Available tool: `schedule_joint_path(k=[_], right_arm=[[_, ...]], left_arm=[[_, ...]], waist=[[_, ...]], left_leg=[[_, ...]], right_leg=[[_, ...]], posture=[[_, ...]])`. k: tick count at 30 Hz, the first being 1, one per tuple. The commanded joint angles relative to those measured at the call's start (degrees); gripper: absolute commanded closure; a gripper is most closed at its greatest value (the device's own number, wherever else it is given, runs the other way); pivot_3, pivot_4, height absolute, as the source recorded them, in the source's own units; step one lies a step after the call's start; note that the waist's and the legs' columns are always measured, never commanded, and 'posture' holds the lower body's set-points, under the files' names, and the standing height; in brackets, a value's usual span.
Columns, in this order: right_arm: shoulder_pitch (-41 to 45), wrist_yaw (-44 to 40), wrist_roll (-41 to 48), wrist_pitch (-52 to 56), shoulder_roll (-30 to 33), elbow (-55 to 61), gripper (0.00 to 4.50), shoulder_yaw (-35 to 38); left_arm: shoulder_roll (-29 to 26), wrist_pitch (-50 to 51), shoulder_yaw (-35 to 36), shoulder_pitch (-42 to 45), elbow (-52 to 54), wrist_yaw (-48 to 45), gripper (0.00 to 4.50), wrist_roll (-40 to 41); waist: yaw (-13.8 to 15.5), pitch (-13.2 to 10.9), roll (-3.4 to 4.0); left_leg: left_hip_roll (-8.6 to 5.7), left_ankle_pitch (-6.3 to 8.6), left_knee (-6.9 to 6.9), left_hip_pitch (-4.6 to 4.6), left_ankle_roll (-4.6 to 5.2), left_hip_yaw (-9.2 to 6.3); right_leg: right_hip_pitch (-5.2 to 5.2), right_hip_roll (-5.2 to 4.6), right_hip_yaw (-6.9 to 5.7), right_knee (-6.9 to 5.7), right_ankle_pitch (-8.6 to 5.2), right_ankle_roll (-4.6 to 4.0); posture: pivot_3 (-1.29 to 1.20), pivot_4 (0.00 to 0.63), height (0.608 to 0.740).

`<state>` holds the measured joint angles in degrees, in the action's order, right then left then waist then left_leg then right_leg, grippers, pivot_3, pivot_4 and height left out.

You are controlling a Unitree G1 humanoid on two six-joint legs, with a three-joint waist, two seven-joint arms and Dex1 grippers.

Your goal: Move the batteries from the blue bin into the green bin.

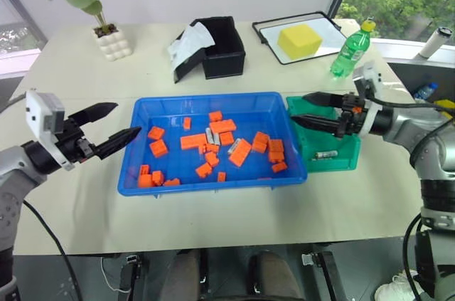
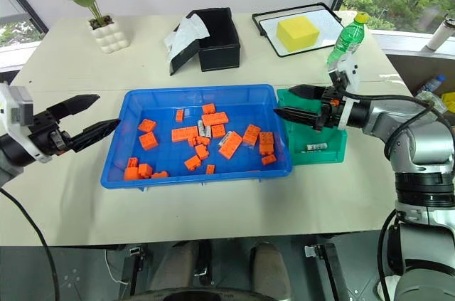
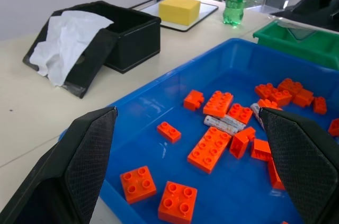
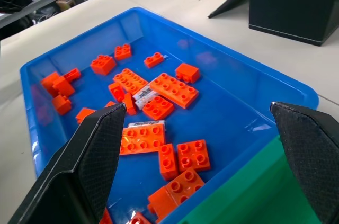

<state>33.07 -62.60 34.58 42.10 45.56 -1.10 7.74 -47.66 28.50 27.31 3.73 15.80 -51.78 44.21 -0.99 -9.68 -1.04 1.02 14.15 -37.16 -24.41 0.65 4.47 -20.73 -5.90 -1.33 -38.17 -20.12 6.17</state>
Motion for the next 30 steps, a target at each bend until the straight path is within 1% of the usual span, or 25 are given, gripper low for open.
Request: schedule_joint_path(k=[1,18,30], right_arm=[[0.1,-0.1,1.2,0.4,0.9,2.7,0.01,1.1],[1.0,0.6,-0.5,-1.7,-0.5,2.4,0.01,-0.2],[3.4,0.8,-0.4,-2.0,-1.2,3.1,0.01,-1.6]], left_arm=[[-0.3,-0.3,-0.5,0.1,0.9,-0.8,0.0,-0.4],[0.6,-0.9,-0.2,0.1,0.2,-0.2,0.0,-1.5],[0.5,-0.8,0.0,-0.1,0.2,-0.1,0.0,-1.6]], waist=[[0.0,0.0,0.0],[0.1,0.0,0.0],[0.1,0.0,0.0]], left_leg=[[0.0,0.0,0.0,0.0,0.0,0.0],[-0.01,-0.01,-0.02,-0.01,-0.01,0.0],[-0.01,-0.01,-0.02,-0.01,-0.01,0.0]], right_leg=[[0.0,0.0,0.0,0.0,0.0,0.0],[0.01,0.0,-0.01,0.01,0.0,0.0],[0.01,0.0,-0.02,0.01,0.0,0.0]], posture=[[0.0,0.15,0.732],[0.0,0.15,0.732],[0.0,0.15,0.732]])
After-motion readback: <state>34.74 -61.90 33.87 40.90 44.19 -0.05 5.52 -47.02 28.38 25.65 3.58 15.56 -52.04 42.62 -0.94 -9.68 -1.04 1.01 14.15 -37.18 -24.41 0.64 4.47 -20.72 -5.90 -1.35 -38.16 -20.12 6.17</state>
